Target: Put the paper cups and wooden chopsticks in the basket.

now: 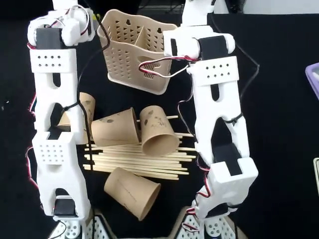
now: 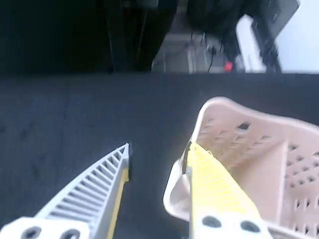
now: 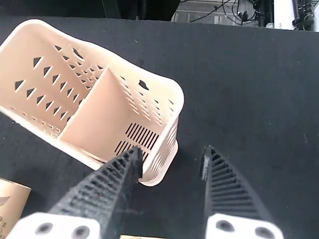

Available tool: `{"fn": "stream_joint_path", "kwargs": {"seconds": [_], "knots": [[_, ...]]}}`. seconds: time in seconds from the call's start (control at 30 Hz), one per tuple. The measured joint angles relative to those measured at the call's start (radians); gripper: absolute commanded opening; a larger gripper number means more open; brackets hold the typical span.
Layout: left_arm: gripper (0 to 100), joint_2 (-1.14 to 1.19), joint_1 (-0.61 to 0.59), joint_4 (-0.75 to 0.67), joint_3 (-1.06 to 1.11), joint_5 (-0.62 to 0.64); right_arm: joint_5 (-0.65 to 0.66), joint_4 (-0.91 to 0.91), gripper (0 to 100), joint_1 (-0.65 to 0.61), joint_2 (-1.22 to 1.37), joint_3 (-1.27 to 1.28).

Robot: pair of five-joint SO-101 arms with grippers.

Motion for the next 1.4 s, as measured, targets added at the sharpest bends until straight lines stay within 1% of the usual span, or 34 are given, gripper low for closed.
{"fn": "stream_joint_path", "kwargs": {"seconds": [0.17, 0.4, 0.47, 0.53, 0.57, 0.6, 0.63, 0.67, 0.73, 0.97, 1.07, 1.17, 1.4], "knots": [[20, 0.051, 0.037, -0.057, -0.018, -0.003, 0.0, 0.0, 19.8, 0.0, 0.0, 0.0], [19, 0.209, 0.048, -0.058, -0.023, 0.0, 0.0, 0.0, 19.8, 0.0, 0.0, 0.0], [16, 0.224, 0.048, -0.054, -0.037, 0.0, 0.0, 0.0, 19.7, 0.0, 0.0, 0.0], [6, 0.226, 0.049, -0.029, -0.058, 0.0, 0.0, 0.0, 17.7, 0.0, 0.0, 0.012], [2, 0.226, 0.049, -0.014, -0.071, 0.0, 0.0, 0.0, 15.1, 0.0, 0.0, 0.02], [4, 0.226, 0.051, 0.005, -0.087, 0.0, 0.0, 0.0, 12.0, 0.0, 0.0, 0.028], [4, 0.226, 0.057, 0.026, -0.103, 0.0, 0.0, 0.0, 8.8, 0.0, 0.0, 0.037], [2, 0.226, 0.063, 0.051, -0.12, 0.0, 0.0, -0.009, 5.7, 0.0, 0.0, 0.046], [3, 0.226, 0.069, 0.118, -0.158, 0.002, 0.0, -0.034, 1.1, 0.0, 0.0, 0.064], [3, 0.233, 0.061, 0.304, -0.235, 0.002, 0.0, -0.072, 2.1, 0.0, 0.0, 0.089], [3, 0.232, 0.052, 0.367, -0.25, 0.025, 0.0, -0.072, 1.0, 0.0, 0.0, 0.089], [3, 0.23, 0.04, 0.39, -0.256, 0.031, 0.0, -0.072, 1.1, 0.0, 0.0, 0.089], [3, 0.23, 0.008, 0.394, -0.256, 0.035, 0.0, -0.057, 1.1, 0.0, 0.0, 0.089]]}}
